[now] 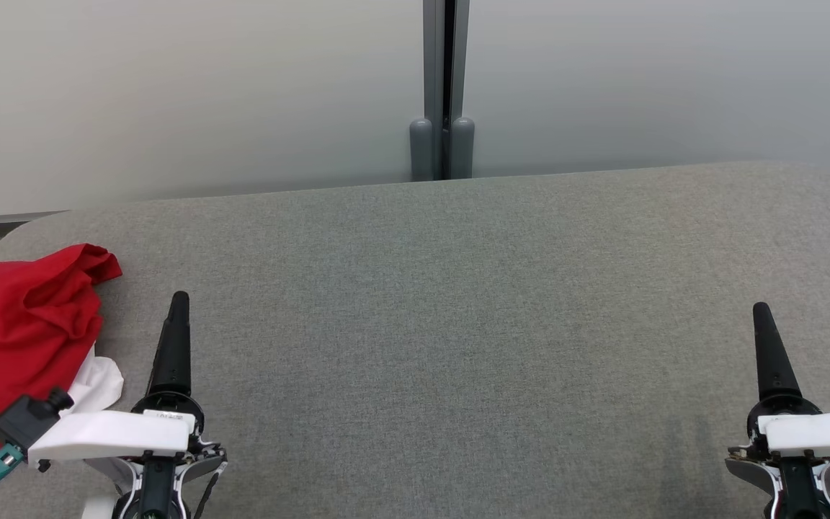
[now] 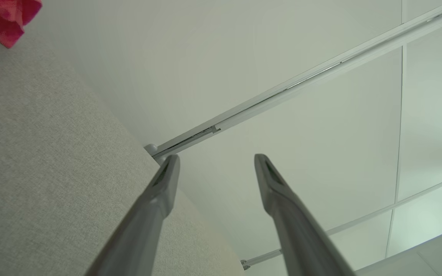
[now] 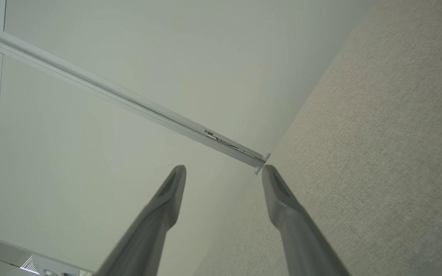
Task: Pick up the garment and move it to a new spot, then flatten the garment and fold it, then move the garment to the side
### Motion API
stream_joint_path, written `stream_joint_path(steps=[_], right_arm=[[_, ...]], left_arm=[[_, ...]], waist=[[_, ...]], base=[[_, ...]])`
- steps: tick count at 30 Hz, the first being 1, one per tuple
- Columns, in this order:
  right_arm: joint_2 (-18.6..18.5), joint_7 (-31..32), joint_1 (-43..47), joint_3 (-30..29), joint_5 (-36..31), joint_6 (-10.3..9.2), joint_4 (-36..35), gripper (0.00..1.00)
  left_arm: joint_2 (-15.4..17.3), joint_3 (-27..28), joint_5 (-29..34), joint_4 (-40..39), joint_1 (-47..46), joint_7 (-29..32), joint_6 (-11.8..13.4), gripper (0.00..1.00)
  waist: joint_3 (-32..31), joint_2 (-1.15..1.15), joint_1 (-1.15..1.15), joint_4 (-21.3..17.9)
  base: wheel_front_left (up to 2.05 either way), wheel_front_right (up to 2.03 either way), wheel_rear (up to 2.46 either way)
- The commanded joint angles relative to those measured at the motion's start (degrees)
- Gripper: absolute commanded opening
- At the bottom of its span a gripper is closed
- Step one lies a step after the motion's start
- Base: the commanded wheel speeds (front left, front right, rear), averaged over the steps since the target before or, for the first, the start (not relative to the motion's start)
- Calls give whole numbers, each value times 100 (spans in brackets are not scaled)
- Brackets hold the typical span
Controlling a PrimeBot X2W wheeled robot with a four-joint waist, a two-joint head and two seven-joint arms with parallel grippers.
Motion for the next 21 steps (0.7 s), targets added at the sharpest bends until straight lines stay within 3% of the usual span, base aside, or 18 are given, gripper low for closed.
stream_joint_path(steps=[1, 21], right_arm=[[-60, -50, -110, 13, -149, 2, -112, 100], [-159, -423, -52, 199, -2301, 2, -204, 100]], left_arm=[[41, -20, 139, -119, -174, -41, -5, 100], [94, -225, 2399, -275, 10, -415, -7, 100]], waist=[[-1, 0, 0, 0], [-21, 0, 0, -20]], base=[[0, 0, 0], [0, 0, 0]])
